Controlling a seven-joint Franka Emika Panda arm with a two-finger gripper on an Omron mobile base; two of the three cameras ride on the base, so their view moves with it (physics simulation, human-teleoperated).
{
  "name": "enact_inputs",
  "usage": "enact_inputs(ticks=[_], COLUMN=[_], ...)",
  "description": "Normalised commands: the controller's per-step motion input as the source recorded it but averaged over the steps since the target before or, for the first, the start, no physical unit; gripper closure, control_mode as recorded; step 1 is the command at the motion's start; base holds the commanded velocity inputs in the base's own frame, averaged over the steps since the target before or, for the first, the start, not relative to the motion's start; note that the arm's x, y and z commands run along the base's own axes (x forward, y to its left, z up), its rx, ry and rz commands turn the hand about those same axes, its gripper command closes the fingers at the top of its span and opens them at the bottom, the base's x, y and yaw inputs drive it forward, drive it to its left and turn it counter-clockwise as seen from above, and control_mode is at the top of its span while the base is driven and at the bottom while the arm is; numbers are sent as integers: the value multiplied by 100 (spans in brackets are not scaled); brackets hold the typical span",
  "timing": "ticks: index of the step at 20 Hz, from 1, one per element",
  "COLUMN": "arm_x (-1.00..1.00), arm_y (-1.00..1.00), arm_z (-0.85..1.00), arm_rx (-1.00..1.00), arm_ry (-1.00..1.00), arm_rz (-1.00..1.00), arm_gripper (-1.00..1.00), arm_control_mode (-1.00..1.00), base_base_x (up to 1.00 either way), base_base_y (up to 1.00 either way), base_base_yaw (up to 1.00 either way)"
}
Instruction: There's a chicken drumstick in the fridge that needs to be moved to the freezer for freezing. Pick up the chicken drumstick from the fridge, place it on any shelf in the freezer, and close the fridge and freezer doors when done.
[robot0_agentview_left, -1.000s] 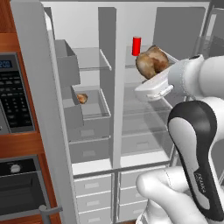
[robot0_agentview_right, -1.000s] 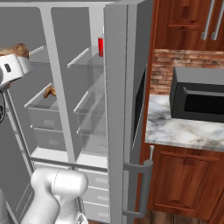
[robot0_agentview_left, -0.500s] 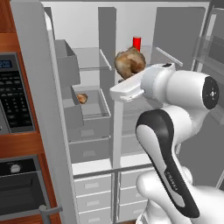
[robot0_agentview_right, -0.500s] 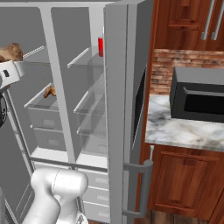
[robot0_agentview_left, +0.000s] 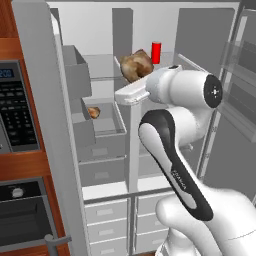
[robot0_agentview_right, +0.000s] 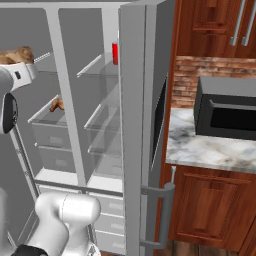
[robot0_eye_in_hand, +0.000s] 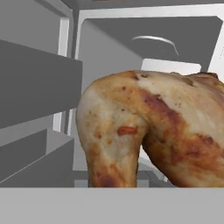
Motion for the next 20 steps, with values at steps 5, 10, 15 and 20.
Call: enact_inputs(ticks=[5, 10, 15, 20], arm_x=[56, 57, 57, 59], arm_y=[34, 8, 20, 17], arm_z=[0, -2, -9, -12], arm_rx=[-5, -1, -3, -3], arm_ry=[3, 4, 2, 7], arm_rz=[0, 0, 0, 0], arm_gripper=[100, 100, 100, 100], arm_control_mode=[-100, -100, -100, -100], base_base_x=[0, 0, 0, 0], base_base_y=[0, 0, 0, 0], base_base_yaw=[0, 0, 0, 0])
